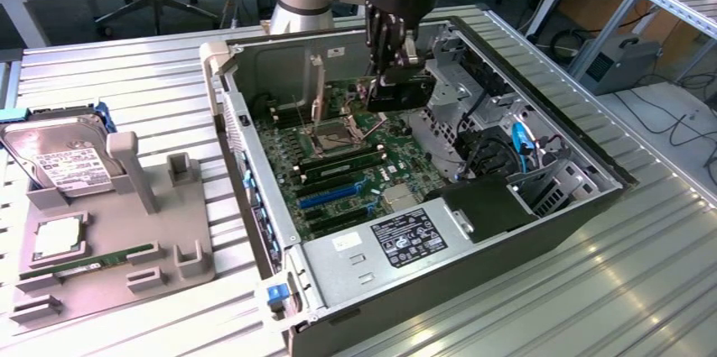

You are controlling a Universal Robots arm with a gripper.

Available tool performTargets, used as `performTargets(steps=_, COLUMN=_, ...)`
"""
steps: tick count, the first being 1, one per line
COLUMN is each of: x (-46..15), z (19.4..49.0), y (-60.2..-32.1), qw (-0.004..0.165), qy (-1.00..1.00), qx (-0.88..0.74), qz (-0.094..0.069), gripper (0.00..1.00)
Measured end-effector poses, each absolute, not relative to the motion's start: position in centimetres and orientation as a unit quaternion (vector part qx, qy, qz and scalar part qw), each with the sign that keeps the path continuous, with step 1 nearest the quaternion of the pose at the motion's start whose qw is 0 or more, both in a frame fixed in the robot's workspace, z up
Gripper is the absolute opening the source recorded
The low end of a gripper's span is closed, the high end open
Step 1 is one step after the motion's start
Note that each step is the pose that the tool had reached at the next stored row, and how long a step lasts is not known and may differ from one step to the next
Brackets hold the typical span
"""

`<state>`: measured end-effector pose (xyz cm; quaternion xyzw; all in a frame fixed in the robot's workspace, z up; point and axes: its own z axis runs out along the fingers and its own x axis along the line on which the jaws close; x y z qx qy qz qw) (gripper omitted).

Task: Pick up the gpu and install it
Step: 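Insert the gpu into the slot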

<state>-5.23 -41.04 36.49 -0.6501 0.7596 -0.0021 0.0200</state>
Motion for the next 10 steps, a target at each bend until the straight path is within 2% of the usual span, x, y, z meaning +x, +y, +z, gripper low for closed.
performTargets(steps=10, x=-5.23, z=36.44, y=-41.04, qw=0.019, qy=0.717, qx=-0.697, qz=-0.002, gripper=0.27)
